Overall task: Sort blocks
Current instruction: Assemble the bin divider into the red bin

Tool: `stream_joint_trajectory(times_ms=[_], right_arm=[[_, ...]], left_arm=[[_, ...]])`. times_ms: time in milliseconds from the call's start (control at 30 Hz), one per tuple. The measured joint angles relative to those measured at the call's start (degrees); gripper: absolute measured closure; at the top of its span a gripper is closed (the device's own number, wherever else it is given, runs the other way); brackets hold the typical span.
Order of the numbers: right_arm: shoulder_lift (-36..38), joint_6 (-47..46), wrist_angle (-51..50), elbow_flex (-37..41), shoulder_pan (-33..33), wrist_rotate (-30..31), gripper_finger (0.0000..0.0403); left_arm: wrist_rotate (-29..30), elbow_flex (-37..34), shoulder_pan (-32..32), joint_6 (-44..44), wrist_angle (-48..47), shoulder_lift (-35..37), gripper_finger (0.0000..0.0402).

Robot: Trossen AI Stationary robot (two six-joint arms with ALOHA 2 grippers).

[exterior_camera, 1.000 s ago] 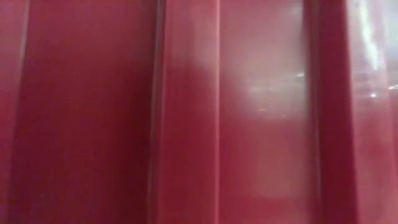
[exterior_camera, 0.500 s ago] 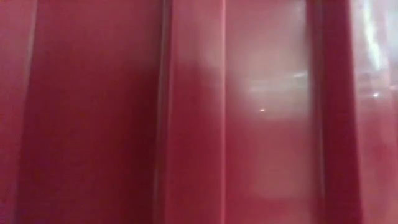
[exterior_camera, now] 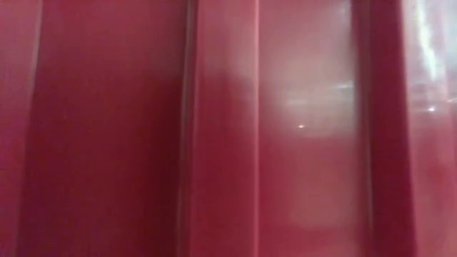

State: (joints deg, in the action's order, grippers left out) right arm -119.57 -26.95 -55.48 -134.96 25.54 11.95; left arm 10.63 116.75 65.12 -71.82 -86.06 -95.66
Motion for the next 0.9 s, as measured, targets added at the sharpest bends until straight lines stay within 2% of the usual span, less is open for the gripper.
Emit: stream_joint_trajectory(times_ms=[167,300,400,567,633,733,900], right_arm=[[-0.02,-1.52,-3.02,0.00,0.32,-0.29,0.0403],[-0.02,-1.54,-3.68,0.00,1.17,-0.53,0.0403],[-0.02,-1.53,-3.65,0.00,1.85,0.02,0.0403],[-0.02,-1.72,-3.87,0.00,2.52,2.62,0.0403],[-0.02,-2.74,-3.93,0.00,2.72,2.94,0.0403],[-0.02,-2.80,-4.31,0.00,3.02,3.10,0.0403],[-0.02,-3.66,-5.32,0.00,3.45,3.27,0.0403]], left_arm=[[3.76,-0.02,-9.76,20.13,-0.83,-2.81,0.0401],[2.44,-0.03,-17.03,28.38,-1.03,-6.80,0.0401],[0.30,-0.09,-20.33,29.49,-1.15,-10.61,0.0401],[2.15,-0.03,-21.99,28.50,-5.25,-16.29,0.0401],[-1.61,-0.44,-22.00,27.46,-2.84,-17.66,0.0401],[-6.46,-1.00,-21.66,25.48,-2.55,-18.43,0.0401],[-5.54,-0.73,-20.01,21.52,-2.89,-16.46,0.0401]])
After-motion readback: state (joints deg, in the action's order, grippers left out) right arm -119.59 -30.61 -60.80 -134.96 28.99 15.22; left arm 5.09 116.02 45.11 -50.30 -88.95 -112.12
